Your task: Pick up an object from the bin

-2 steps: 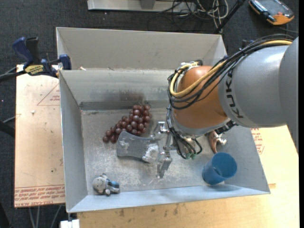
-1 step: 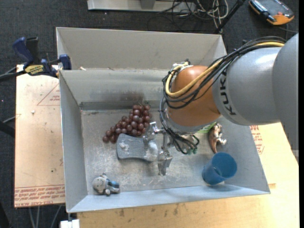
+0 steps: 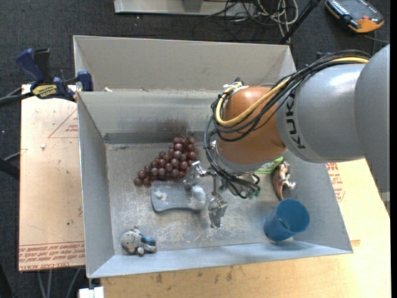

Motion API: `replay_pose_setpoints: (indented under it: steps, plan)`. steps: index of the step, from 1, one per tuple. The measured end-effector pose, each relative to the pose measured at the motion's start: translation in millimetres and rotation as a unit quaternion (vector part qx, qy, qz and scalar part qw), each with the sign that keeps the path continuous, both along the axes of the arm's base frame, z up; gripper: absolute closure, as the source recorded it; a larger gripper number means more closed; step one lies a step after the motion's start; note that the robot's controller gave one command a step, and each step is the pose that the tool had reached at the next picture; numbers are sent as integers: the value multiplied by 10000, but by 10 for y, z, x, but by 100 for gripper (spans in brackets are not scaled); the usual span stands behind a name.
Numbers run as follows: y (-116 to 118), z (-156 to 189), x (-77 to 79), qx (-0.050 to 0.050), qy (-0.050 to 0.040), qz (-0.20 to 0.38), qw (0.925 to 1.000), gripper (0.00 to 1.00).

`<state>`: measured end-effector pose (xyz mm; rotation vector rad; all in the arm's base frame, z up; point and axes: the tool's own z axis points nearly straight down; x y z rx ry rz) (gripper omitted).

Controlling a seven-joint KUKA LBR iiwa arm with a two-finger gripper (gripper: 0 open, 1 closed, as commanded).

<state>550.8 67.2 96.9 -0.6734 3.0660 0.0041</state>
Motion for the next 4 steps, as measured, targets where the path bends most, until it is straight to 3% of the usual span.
replay_pose_setpoints:
  steps: [1,2,3,4]
  plan:
    - [295,37,-32,-9,0,558,9984,0]
    - [586,-147,-1,-21,-36,1570,9876,0]
    - [191,-195,16,53,-105,730,9973,100]
    - [191,-195,16,55,-106,727,9973,100]
